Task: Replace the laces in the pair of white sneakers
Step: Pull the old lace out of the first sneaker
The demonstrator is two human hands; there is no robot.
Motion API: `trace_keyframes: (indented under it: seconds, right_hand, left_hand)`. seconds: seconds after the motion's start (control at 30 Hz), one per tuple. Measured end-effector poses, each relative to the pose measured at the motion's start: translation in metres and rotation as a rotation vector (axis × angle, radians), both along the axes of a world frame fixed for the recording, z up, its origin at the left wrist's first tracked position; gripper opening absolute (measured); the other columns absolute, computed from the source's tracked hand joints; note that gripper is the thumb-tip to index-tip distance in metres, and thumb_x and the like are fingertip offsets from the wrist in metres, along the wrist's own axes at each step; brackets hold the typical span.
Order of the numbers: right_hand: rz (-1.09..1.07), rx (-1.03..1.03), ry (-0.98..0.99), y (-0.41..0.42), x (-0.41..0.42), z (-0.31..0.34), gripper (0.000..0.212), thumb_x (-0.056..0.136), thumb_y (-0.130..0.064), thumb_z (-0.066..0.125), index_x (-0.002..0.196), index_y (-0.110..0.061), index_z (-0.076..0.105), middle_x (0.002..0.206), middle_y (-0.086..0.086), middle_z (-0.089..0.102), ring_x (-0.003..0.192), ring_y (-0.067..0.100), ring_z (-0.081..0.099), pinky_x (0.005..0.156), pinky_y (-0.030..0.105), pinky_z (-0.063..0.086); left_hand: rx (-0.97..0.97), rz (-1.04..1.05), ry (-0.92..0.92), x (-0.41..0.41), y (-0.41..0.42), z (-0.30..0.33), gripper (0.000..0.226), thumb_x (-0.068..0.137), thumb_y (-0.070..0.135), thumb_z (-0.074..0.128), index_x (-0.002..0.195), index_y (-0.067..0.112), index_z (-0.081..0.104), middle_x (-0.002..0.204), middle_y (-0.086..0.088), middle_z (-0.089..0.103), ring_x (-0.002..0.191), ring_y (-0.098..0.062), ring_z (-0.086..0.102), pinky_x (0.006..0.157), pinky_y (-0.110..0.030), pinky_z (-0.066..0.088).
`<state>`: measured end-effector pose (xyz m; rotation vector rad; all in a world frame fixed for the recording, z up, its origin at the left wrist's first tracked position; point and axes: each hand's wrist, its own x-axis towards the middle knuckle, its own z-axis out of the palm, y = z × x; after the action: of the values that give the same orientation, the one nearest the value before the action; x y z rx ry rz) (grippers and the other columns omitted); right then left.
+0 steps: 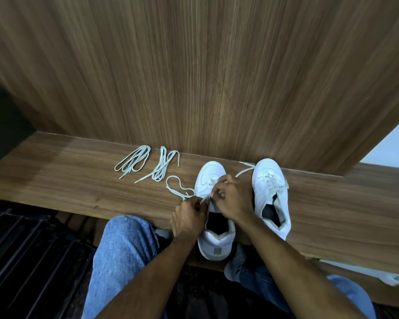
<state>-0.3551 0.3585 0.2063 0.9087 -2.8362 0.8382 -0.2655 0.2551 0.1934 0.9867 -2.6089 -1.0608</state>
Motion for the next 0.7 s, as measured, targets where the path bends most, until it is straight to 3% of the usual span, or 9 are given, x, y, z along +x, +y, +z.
trace_keyframes:
  seconds: [0.13,0.2,0.27,0.37,0.5,0.6,0.7]
  right_hand:
    - [-0.245,-0.615,-0.179,0.012,-0.009,0.040,0.022,0.081,-0.001,0.064,0.067,-0.018,0.066,0.087,-0.011,0.052,0.076,-0.004,0.055,0.070,0.017,0.044]
    - [-0.320,-0.686,-0.089,0.018,-0.014,0.057,0.025,0.081,-0.003,0.062,0.065,-0.022,0.061,0.087,-0.010,0.052,0.077,-0.002,0.055,0.069,0.018,0.043]
    - [-0.290,-0.527,-0.002,0.021,-0.015,0.059,0.009,0.080,-0.013,0.060,0.078,-0.020,0.064,0.097,-0.007,0.055,0.086,0.009,0.058,0.074,0.031,0.047]
    - [-0.131,-0.079,0.138,0.018,-0.008,0.039,0.036,0.076,-0.031,0.057,0.109,-0.018,0.063,0.120,0.004,0.054,0.109,0.027,0.055,0.088,0.042,0.048]
    - [0.047,0.308,0.264,0.001,0.009,0.008,0.033,0.070,-0.038,0.058,0.094,-0.018,0.070,0.121,0.008,0.059,0.125,0.030,0.049,0.090,0.049,0.047]
    - [0.089,0.437,0.266,-0.004,0.011,-0.003,0.027,0.074,-0.031,0.061,0.096,-0.017,0.068,0.118,0.007,0.060,0.123,0.029,0.049,0.091,0.049,0.046]
    - [0.101,0.361,0.219,-0.003,0.006,-0.001,0.025,0.080,-0.028,0.051,0.094,-0.015,0.067,0.112,0.005,0.057,0.113,0.027,0.052,0.091,0.046,0.044]
  left_hand:
    - [-0.017,-0.008,-0.004,-0.001,-0.001,-0.003,0.033,0.089,0.054,0.053,0.098,0.026,0.067,0.098,-0.013,0.069,0.099,-0.039,0.060,0.076,-0.037,0.044]
    - [-0.018,-0.004,0.000,-0.002,-0.001,-0.006,0.032,0.089,0.053,0.053,0.098,0.026,0.067,0.097,-0.013,0.069,0.098,-0.038,0.061,0.075,-0.037,0.044]
    - [-0.021,-0.004,0.004,-0.002,-0.001,-0.006,0.032,0.089,0.053,0.053,0.097,0.026,0.068,0.097,-0.012,0.070,0.098,-0.038,0.061,0.074,-0.036,0.043]
    - [-0.011,-0.006,-0.001,-0.002,-0.001,-0.006,0.034,0.089,0.055,0.052,0.097,0.025,0.067,0.098,-0.012,0.069,0.099,-0.039,0.060,0.075,-0.037,0.043]
    - [0.000,0.002,-0.013,-0.001,-0.001,-0.006,0.033,0.087,0.054,0.052,0.098,0.026,0.066,0.100,-0.012,0.069,0.100,-0.039,0.060,0.077,-0.038,0.045]
    - [-0.004,0.007,-0.026,-0.002,-0.001,-0.005,0.034,0.088,0.055,0.052,0.099,0.026,0.067,0.101,-0.011,0.069,0.101,-0.038,0.060,0.078,-0.038,0.045]
    - [0.002,0.005,-0.036,-0.002,-0.001,-0.005,0.038,0.088,0.059,0.050,0.097,0.026,0.066,0.100,-0.012,0.068,0.101,-0.038,0.059,0.078,-0.039,0.044]
